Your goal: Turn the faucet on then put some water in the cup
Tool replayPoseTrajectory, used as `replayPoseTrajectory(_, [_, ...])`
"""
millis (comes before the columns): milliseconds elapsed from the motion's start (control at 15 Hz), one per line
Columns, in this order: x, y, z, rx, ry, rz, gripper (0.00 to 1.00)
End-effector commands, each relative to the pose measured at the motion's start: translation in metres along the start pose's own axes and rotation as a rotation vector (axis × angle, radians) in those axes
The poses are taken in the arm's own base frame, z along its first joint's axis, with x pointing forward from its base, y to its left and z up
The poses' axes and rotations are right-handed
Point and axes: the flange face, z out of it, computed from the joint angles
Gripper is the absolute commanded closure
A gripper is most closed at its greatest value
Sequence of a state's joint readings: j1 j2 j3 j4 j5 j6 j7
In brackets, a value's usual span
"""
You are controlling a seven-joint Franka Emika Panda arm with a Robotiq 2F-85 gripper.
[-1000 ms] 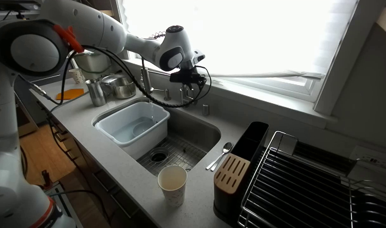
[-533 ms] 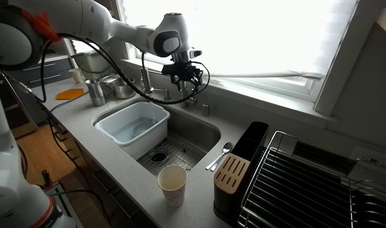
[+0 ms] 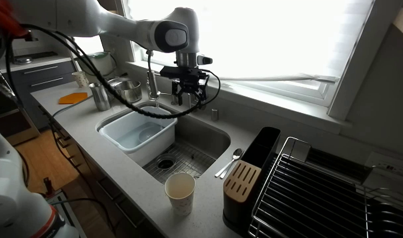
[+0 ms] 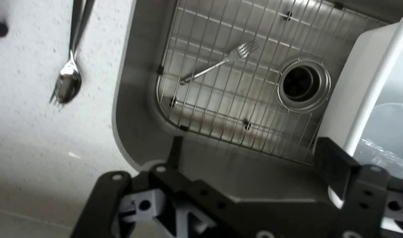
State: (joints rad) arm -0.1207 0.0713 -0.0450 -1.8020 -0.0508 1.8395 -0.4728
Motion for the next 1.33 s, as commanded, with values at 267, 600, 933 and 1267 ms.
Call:
replayPoseTrajectory(267, [-0.072, 0.048, 0.01, 0.038, -0.045, 0.131, 0.0])
replayPoseTrajectory(600, [-0.084, 0.049, 0.011, 0.045, -0.048, 0.142, 0.0])
replayPoseTrajectory(933, [-0.105, 0.07, 0.008, 0.071, -0.04, 0.25, 0.0])
replayPoseTrajectory(1267, [-0.177, 0.108, 0.009, 0.144, -0.015, 0.396, 0.0])
